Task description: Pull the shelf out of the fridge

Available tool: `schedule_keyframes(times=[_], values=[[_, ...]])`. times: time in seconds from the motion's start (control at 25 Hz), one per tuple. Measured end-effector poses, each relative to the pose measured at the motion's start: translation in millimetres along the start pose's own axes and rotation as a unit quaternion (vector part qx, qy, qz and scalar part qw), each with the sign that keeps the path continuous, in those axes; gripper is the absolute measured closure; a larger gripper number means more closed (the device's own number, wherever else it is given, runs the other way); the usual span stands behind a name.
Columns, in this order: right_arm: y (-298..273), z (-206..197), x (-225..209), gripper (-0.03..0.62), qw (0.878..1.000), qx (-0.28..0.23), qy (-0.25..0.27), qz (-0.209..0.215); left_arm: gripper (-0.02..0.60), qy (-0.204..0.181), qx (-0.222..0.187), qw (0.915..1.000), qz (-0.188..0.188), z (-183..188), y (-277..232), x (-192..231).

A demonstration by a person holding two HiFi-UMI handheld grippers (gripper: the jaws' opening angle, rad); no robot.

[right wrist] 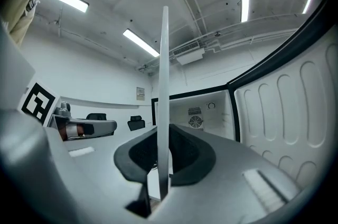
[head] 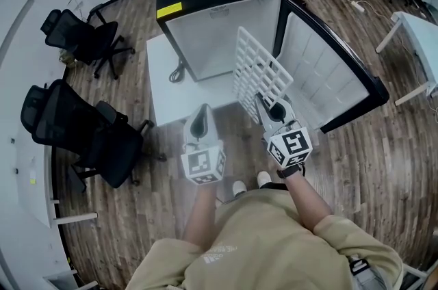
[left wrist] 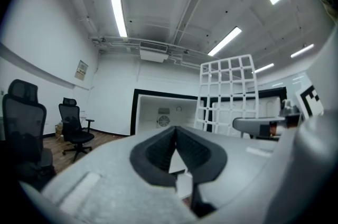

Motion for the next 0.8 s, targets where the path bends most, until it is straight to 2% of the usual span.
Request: schedule_keyframes(times=[0.36,0.8], values=[[-5,6,10,0.565,1.000,-0.009,0.013,-0.018,0.580,0.000,0.002,1.0000,-0.009,-7,-2,10],[-6,9,11,0.565,1.000,0.002,0.022,-0.012,0.580,0.010,0.005,0.9998,-0.018,-12,-6,2]])
Point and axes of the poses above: the fingertips, and each gripper's own axes: y backward along the fingers, x to its left, z out of its top, the point moved 9 cm from there along y, backward along the fingers, and after that the axes turned 11 degrees about -y, right-handed, at the moved point
